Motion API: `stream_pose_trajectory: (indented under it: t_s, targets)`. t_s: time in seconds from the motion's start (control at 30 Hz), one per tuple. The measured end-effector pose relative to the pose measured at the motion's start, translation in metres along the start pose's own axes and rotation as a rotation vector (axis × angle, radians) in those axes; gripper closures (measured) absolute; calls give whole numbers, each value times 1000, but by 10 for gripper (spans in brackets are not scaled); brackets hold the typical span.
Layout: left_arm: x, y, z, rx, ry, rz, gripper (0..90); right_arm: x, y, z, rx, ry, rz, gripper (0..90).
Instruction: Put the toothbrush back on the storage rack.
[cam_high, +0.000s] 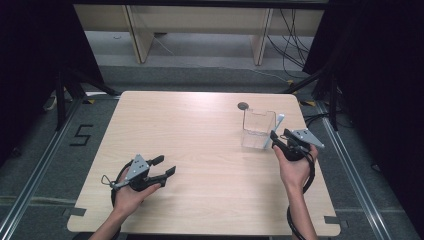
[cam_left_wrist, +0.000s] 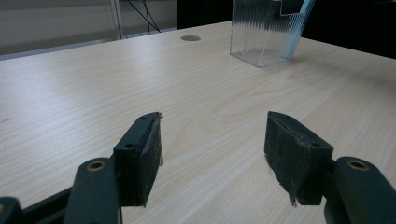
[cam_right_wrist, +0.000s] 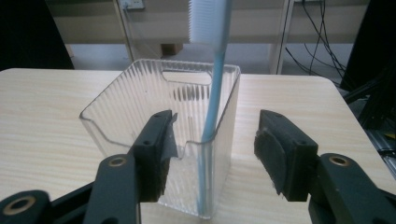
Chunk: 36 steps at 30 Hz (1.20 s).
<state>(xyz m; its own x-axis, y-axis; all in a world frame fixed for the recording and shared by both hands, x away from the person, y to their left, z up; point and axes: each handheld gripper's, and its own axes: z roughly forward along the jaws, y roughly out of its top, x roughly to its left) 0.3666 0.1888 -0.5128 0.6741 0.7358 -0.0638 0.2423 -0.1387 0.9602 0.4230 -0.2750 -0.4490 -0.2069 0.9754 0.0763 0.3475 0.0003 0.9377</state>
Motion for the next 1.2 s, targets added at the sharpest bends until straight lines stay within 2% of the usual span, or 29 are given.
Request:
stream_pose_trajectory:
  t_s: [0.23,0.3,0.33,0.43,0.47,0.53,0.57,0.67,0.7,0.77,0.83,0.9,0.93,0.97,1.03,1.07,1.2]
  targets:
    - [1,-1,-1,1,0,1,364,5,-6,-8,13,16,0,445]
    - [1,-1,-1,3,1,-1,363,5,-8,-10,16,14,-14,444]
    - [1,-1,-1,3,1,-1,363,7,-9,-12,24,13,4,443]
    - [2,-2,0,-10,-4,-8,363,6,-12,-15,25,19,-15,441]
    - [2,-2,0,-10,-4,-8,363,9,-14,-17,24,18,19,441]
    - [2,-2,0,-10,-3,-7,363,9,-16,-20,37,23,-9,440]
    - [2,-2,0,-10,-3,-7,363,10,-18,-21,27,21,-1,440]
    - [1,-2,-1,0,3,-6,362,10,-22,-25,27,26,-16,440]
    - [1,-2,-1,2,4,-6,362,12,-23,-27,38,28,11,439]
    - [2,-2,-2,2,5,-6,362,9,-25,-29,27,39,-24,439]
    - [2,-2,-2,1,3,-5,363,10,-29,-33,30,32,-24,439]
    - [2,-2,-1,-6,0,-6,363,12,-32,-36,44,38,-1,439]
    - [2,-2,-1,-9,-2,-6,363,12,-35,-37,34,34,-2,439]
    - [2,-2,-1,-8,-1,-6,363,11,-37,-37,25,36,-26,439]
    - [2,-2,-2,3,6,-4,363,12,-40,-41,44,51,-7,439]
    - [2,-2,-2,3,6,-4,363,12,-42,-42,47,36,-8,439]
    - [2,-2,-2,4,7,-4,362,12,-46,-47,44,41,-4,439]
